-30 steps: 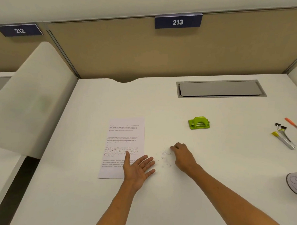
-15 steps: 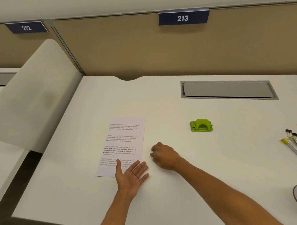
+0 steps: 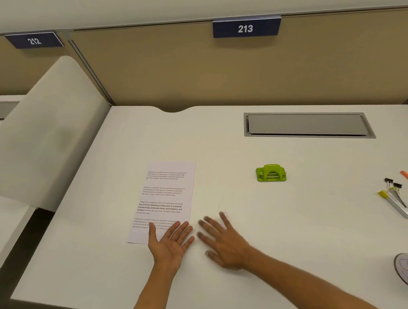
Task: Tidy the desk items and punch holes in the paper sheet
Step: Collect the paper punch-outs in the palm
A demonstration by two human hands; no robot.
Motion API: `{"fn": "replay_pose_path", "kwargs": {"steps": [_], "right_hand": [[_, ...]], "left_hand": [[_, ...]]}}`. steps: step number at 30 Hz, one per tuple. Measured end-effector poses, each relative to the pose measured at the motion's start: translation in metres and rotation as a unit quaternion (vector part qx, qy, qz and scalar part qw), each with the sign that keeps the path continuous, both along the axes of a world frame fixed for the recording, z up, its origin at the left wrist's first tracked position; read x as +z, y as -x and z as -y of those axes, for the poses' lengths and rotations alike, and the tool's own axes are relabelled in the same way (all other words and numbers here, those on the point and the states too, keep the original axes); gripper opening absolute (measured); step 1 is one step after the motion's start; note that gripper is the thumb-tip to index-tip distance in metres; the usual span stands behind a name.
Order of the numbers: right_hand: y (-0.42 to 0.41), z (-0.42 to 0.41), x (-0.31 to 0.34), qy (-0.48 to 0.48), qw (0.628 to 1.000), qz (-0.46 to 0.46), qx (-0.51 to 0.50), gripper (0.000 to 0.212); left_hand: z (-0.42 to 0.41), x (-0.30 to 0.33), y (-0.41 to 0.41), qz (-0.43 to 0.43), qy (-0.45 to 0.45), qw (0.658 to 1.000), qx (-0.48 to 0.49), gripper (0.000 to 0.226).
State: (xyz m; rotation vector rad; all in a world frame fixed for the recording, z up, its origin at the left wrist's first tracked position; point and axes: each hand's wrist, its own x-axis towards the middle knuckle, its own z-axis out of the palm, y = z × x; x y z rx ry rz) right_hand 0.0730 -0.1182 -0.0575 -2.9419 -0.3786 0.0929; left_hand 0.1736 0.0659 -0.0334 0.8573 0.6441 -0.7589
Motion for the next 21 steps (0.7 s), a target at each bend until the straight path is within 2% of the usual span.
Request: {"fn": "replay_pose_path", "kwargs": {"steps": [4, 11, 14, 18, 21], "right_hand": [[0.013, -0.033, -0.018, -0.013, 0.997, -0.062, -0.043, 0.079], [0.011, 0.003, -0.01, 0.005, 0.985, -0.1, -0.143, 0.09], [0.013, 0.026, -0.006, -0.012, 0.983, -0.099, -0.153, 0.088], [0.0, 0.052, 0.01, -0.105, 0.973, -0.073, -0.194, 0.071], [-0.024, 0.062, 0.021, -0.107, 0.97, -0.083, -0.204, 0.068]], "left_hand": [[-0.004, 0.002, -0.005, 0.013, 0.006, 1.0, 0.004, 0.09], [0.009, 0.006, -0.002, -0.01, 0.037, 0.999, -0.022, 0.099], [0.014, 0.003, 0.002, -0.023, 0.05, 0.998, -0.034, 0.103], [0.015, -0.004, 0.004, -0.033, 0.058, 0.997, -0.041, 0.105], [0.014, -0.007, 0.004, -0.033, 0.062, 0.997, -0.041, 0.105]]}}
